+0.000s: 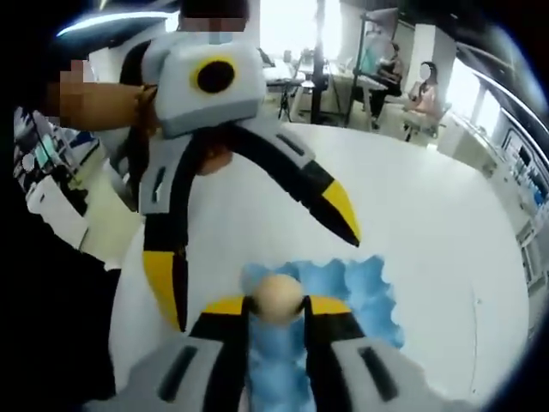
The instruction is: Place the egg into an empty slot of the egg tray after lifting it from the table, then release the egg inside the slot.
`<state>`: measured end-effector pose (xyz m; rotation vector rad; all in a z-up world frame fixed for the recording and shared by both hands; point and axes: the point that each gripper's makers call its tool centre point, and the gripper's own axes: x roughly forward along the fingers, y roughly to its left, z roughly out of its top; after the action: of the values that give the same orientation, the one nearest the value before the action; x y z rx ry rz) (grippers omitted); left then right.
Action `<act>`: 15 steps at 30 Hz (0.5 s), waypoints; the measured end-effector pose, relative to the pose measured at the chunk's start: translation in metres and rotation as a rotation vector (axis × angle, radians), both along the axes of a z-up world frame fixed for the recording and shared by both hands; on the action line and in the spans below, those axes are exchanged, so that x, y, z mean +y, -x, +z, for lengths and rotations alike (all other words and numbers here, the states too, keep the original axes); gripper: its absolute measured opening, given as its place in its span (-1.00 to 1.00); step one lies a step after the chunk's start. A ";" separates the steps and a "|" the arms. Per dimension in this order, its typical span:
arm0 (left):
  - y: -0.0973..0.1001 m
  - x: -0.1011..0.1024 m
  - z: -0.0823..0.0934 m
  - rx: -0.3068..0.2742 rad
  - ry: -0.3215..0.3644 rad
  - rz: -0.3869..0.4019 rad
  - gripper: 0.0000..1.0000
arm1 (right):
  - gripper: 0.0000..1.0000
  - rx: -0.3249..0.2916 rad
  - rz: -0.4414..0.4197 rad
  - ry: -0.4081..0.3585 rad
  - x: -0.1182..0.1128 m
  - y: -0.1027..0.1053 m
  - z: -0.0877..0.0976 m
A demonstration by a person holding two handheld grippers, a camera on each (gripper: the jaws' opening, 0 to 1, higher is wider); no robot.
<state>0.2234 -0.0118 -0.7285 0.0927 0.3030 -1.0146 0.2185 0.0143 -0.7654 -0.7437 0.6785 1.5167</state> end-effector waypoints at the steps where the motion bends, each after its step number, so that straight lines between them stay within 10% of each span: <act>1: 0.000 0.000 0.000 0.000 0.000 -0.001 0.63 | -0.50 0.005 0.001 0.001 0.001 0.000 -0.001; 15: 0.000 0.002 -0.002 -0.003 -0.003 0.002 0.60 | -0.50 0.018 0.011 0.025 0.011 -0.001 -0.019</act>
<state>0.2236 -0.0097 -0.7304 0.0967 0.3014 -1.0120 0.2196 0.0255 -0.7841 -0.7546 0.7091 1.5295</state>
